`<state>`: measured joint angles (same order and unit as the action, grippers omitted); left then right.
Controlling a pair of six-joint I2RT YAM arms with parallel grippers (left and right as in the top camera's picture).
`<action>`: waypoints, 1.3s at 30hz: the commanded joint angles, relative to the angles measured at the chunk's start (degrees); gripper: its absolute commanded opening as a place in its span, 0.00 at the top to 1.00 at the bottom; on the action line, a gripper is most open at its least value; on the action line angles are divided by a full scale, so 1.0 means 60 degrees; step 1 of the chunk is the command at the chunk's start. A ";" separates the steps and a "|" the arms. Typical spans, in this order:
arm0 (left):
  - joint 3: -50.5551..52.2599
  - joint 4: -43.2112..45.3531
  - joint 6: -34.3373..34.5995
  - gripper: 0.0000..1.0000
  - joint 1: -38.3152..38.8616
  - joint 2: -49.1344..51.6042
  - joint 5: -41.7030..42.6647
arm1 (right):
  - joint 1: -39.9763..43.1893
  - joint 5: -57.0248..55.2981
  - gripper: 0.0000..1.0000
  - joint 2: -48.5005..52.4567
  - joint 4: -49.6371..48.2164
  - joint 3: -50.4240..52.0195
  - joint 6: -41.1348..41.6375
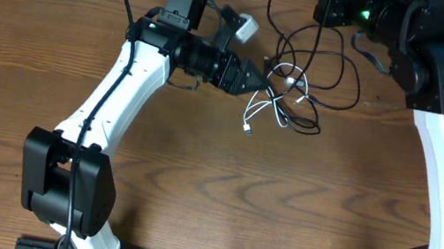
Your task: Untangle cables
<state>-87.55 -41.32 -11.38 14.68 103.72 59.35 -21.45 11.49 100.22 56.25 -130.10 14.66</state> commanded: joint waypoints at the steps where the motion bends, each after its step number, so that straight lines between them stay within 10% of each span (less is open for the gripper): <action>1: 0.0018 -0.0419 -0.2528 0.20 -0.0011 -0.0069 0.1297 | 0.0080 -0.0066 0.99 -0.0029 0.0095 -0.0029 -0.0022; 25: 0.0073 0.1300 -0.3388 0.35 0.1497 0.0758 -0.0408 | 0.0131 0.0011 0.99 -0.0029 0.0346 -0.0029 -0.0033; 31: 0.0066 0.1341 -0.3217 0.89 0.1351 0.0962 -0.0936 | 0.0193 0.0004 0.99 -0.0029 0.0437 -0.0029 -0.0084; 39: -0.0102 0.1344 -0.0827 0.93 0.0474 -0.0645 -0.3756 | 0.0914 0.0000 0.99 -0.0015 0.0670 -0.0029 0.0066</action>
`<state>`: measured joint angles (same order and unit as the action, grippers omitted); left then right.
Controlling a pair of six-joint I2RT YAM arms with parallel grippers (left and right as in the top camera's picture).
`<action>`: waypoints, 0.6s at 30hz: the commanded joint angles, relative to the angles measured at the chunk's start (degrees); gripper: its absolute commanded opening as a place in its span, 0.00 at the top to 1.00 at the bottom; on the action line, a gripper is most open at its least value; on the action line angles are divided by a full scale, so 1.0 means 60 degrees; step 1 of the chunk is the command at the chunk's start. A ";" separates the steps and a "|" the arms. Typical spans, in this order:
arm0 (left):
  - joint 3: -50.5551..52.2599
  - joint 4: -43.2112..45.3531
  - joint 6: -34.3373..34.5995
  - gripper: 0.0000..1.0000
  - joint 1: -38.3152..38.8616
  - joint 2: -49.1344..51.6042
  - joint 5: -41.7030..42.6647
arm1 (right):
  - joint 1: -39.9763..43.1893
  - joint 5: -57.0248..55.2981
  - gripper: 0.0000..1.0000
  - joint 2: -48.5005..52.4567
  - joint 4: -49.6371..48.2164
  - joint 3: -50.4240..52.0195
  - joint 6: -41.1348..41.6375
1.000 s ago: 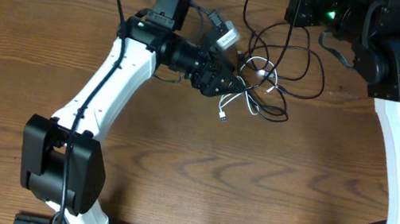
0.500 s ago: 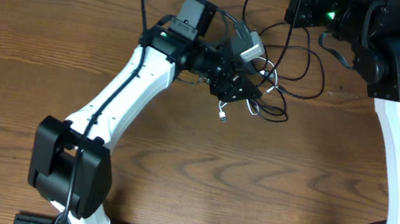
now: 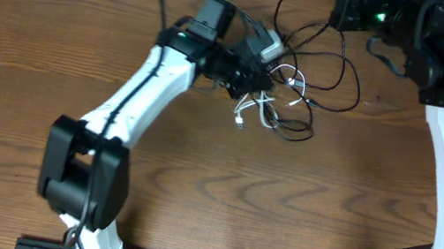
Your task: Untangle cables
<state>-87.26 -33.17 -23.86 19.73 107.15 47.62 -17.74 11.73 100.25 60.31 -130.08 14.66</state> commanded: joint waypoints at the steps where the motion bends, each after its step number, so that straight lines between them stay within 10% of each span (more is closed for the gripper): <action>1: -0.0149 -0.0007 0.1435 0.93 -0.0433 -0.1563 -0.2178 | 0.0415 -0.0044 0.99 0.0004 0.0033 -0.0033 0.0066; 18: -0.0149 0.3872 0.2907 0.92 -0.0546 -0.5665 -0.5581 | 0.0608 -0.0433 0.99 0.0922 0.0674 -0.0033 0.0087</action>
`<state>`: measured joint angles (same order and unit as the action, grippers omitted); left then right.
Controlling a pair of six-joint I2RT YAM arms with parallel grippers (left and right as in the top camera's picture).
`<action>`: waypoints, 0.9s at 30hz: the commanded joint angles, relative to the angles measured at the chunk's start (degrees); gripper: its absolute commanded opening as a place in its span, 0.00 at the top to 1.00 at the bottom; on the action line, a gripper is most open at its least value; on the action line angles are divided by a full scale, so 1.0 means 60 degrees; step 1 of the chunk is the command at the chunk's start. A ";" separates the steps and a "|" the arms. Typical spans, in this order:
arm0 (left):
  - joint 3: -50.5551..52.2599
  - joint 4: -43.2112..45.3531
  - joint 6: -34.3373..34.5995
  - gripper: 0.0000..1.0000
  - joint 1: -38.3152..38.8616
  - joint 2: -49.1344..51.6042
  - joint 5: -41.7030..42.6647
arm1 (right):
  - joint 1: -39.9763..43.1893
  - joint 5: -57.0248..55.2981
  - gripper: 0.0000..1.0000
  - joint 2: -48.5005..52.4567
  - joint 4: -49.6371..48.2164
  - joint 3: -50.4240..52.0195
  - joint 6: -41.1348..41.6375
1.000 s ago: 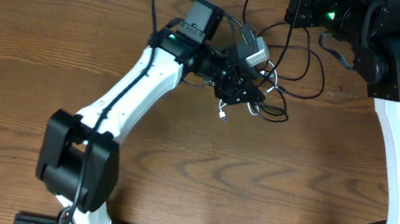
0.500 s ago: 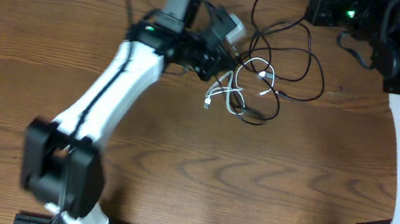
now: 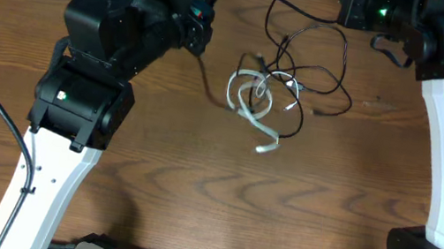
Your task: Untangle cables
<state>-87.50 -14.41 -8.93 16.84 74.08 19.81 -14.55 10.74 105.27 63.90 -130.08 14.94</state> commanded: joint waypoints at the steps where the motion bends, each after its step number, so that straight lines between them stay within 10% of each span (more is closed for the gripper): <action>1: -0.0109 0.1067 0.0525 0.92 -0.0066 -0.0182 -0.1118 | 0.0076 -0.0273 0.99 0.0084 0.0095 -0.0033 0.0040; 15: -0.0186 0.6459 0.1545 0.93 -0.0066 -0.0401 -0.2823 | 0.0080 -0.0270 0.99 0.0127 0.0313 -0.0029 -0.0069; 27: -0.0226 0.1763 0.1453 0.92 -0.0069 -0.0277 -0.3734 | 0.0066 -0.0219 0.99 0.0339 0.0197 0.0576 -0.0426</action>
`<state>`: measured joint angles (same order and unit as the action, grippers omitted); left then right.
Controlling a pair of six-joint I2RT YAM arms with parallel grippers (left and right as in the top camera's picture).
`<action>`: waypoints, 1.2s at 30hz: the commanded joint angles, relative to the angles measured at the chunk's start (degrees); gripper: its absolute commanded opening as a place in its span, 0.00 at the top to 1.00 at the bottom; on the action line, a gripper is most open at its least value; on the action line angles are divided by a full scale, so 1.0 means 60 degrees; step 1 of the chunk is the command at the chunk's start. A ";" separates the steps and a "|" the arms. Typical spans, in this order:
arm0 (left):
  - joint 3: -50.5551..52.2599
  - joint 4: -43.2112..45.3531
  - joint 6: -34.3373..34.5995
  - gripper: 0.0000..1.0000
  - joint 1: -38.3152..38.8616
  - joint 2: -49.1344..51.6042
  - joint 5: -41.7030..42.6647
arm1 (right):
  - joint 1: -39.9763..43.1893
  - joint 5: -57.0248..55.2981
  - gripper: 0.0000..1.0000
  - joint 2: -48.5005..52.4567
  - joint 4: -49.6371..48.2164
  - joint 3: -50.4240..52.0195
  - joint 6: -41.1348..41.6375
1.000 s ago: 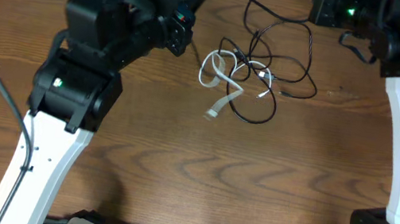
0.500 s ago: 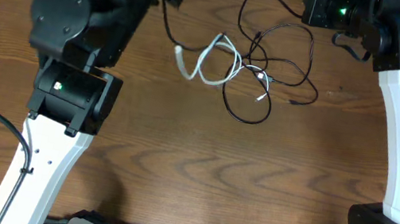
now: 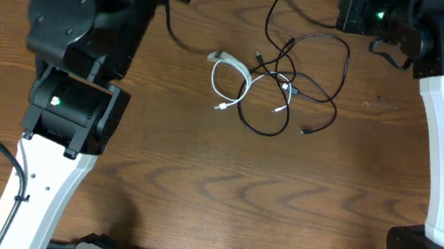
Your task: Untangle cables
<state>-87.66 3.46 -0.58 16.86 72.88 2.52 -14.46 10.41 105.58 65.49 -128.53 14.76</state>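
Note:
A white cable [image 3: 243, 74] lies in a loose loop at the middle of the table, with its plug end pointing down-left. It overlaps a thin black cable [image 3: 341, 67] that coils to its right. A dark strand [image 3: 183, 44] runs from the white cable's left end up toward my left gripper. That gripper sits at the far edge, with its jaws hidden by the arm. My right gripper [image 3: 354, 7] is at the top right, above the pile, and its fingers are not visible.
The brown wooden table [image 3: 220, 196] carries both arms. The left arm's large black joint [image 3: 69, 20] hangs high over the left side. Another black lead leaves the pile over the far edge. The right arm's white link runs down the right side.
The left arm has drawn further back to the upper left. The white cable has shifted left and its plug end now lies closer in. The black coil has spread out more.
At first my left gripper reached into the cable pile at the middle. Then it was still there, with the pile bunched up. Later the arm was pulled back to the upper left with the white cable strung out. Now the pile lies looser and further left.

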 commanded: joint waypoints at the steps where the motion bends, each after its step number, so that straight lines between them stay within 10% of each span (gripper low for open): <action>1: -0.0200 -0.1796 0.0036 0.93 -0.0076 -0.0058 -0.0969 | 0.0036 -0.0117 0.99 0.0401 -0.0142 0.0393 -0.0532; 22: -0.0197 -0.9158 0.2178 0.92 -0.0623 0.2597 -0.2036 | 0.0004 0.0324 0.97 0.3515 -0.1344 0.0561 -0.1260; 30: -0.0182 -0.9307 0.3632 0.93 -0.0623 0.4244 -0.2033 | -0.0033 0.1158 0.20 0.3534 -0.1126 0.0539 -0.2189; 36: -0.0182 -0.9056 0.4164 0.93 -0.0878 0.5151 -0.2000 | -0.0120 0.2127 0.20 0.3344 -0.0280 0.0532 -0.3082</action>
<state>-88.07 -51.83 20.36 13.21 102.24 -9.15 -14.63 18.50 127.74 62.41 -124.97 0.91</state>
